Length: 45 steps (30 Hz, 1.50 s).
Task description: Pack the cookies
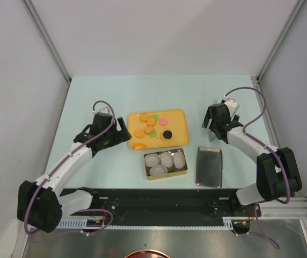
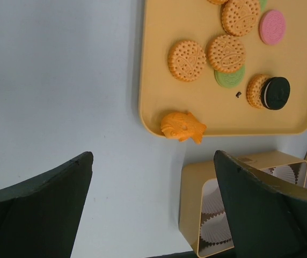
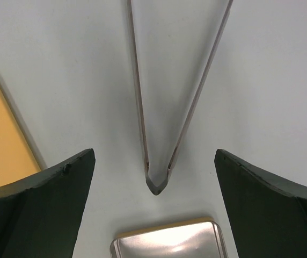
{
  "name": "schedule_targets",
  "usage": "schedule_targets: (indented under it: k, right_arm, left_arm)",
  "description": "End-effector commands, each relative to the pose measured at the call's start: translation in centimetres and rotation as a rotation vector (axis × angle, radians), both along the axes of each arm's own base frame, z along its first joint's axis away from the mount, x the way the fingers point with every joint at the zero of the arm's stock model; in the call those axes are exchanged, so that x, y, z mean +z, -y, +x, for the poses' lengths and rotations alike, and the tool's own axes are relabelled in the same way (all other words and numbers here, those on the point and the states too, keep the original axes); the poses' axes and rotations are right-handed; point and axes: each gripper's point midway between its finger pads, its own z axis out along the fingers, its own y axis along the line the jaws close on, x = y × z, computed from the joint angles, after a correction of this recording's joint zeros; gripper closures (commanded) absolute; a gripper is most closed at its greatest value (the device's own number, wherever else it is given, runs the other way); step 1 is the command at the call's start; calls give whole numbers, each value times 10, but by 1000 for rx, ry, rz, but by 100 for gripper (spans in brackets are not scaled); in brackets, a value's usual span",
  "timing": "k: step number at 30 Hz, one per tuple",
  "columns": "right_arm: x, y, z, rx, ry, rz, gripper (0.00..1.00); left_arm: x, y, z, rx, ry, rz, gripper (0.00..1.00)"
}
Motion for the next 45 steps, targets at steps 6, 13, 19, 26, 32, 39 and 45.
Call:
schedule_targets:
  k: [6, 13, 19, 26, 32, 39, 45]
  right_arm:
    - [-22, -2, 23, 30, -57, 161, 0]
    - [-46, 16, 35, 15, -137, 43, 0]
    - [-60, 23, 40, -12, -190, 28, 0]
    - [-67, 35, 49, -72, -219, 39, 0]
    - [-71, 39, 56, -87, -237, 37, 0]
    - [-79, 37, 60, -81, -283, 35, 13]
    - [-84, 36, 53, -75, -308, 36, 30]
  left_arm:
    - [2, 12, -5, -94, 20, -26, 0]
    - [1, 20, -5, -126, 14, -54, 0]
    - [-1, 24, -5, -145, 4, -65, 0]
    - [-2, 26, -6, -152, -4, -71, 0]
    - [-2, 27, -7, -156, -4, -76, 0]
    - [-3, 27, -8, -161, -6, -77, 0]
    - [-3, 30, -8, -171, -4, -87, 0]
